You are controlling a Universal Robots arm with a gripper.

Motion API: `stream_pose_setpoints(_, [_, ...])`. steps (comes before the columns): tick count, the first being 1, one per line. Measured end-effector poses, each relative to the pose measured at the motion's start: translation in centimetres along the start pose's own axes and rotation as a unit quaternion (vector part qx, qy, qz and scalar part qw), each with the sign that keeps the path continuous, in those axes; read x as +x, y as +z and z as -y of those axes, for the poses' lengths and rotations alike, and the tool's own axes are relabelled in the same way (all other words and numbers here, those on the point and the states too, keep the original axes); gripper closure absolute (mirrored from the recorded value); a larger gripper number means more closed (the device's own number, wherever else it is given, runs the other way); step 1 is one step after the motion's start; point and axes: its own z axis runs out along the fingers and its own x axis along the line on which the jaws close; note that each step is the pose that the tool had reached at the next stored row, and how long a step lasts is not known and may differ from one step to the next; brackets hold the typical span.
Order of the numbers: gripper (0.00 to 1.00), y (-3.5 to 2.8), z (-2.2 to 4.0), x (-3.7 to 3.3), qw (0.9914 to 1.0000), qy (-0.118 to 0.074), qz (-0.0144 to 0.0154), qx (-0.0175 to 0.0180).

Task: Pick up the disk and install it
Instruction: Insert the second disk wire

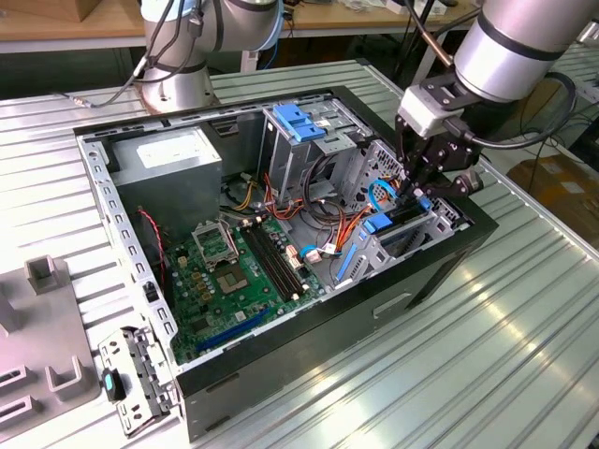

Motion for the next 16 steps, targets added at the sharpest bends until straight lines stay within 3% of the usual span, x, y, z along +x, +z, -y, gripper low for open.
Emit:
stream_pose_setpoints(8, [0.84,0.11,-0.62,0.19,0.99996,-0.001,0.0007,0.0089])
stream_pose_setpoints(11, [0.84,0.17,-0.64,0.45,0.99995,0.000,0.0017,0.0100])
stream_pose_setpoints(14, [0.84,0.20,-0.66,0.60,0.99993,0.000,0.0044,0.0107])
stream_pose_setpoints(16, [0.84,0.21,-0.67,0.67,0.99989,0.000,0.0093,0.0117])
